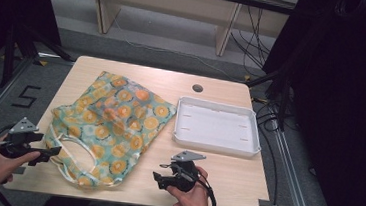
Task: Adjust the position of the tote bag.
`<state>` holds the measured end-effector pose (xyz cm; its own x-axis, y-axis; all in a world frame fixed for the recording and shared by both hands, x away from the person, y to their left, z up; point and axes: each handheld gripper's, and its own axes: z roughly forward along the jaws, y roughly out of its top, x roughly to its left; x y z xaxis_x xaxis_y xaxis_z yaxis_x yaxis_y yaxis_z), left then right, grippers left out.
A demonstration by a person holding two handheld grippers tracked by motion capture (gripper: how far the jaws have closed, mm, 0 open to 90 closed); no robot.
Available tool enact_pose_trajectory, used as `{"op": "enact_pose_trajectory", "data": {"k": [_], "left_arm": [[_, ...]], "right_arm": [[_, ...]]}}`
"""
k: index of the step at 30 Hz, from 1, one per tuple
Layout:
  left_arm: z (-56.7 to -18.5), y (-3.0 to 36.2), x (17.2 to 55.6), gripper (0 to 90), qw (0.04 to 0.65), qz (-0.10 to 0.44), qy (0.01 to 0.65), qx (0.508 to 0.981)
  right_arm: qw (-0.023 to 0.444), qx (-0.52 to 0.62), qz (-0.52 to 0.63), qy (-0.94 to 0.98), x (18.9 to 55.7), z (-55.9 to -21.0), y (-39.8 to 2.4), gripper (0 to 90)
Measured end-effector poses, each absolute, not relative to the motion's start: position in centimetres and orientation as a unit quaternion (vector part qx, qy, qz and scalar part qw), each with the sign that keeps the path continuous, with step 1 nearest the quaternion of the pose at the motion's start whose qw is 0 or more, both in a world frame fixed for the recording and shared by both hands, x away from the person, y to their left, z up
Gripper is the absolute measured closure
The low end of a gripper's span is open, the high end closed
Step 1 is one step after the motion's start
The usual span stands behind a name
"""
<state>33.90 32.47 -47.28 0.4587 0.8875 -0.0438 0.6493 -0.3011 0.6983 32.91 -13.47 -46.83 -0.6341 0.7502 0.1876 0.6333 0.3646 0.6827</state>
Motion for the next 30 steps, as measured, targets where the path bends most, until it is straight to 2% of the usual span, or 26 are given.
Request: {"op": "enact_pose_trajectory", "data": {"k": [3, 4, 10, 18, 30], "left_arm": [[-47.3, 32.4, 33.9, 18.5, 0.328, 0.182, 0.49, 0.787], [-47.2, 32.4, 33.9, 18.5, 0.328, 0.181, 0.488, 0.789], [-47.3, 32.3, 33.9, 18.5, 0.339, 0.177, 0.496, 0.78], [-47.2, 32.4, 33.8, 18.5, 0.335, 0.179, 0.491, 0.784], [-47.2, 32.6, 33.9, 18.4, 0.334, 0.18, 0.49, 0.785]], "right_arm": [[0.079, 0.405, 0.374, 0.83, 33.0, -47.2, -13.0, 27.1], [0.065, 0.411, 0.365, 0.833, 32.9, -47.0, -12.9, 26.8], [0.049, 0.409, 0.388, 0.824, 33.0, -46.7, -12.1, 25.9], [0.03, 0.381, 0.382, 0.841, 33.5, -46.6, -9.3, 27.4], [-0.03, 0.397, 0.373, 0.838, 36.2, -48.6, -5.0, 31.3]]}}
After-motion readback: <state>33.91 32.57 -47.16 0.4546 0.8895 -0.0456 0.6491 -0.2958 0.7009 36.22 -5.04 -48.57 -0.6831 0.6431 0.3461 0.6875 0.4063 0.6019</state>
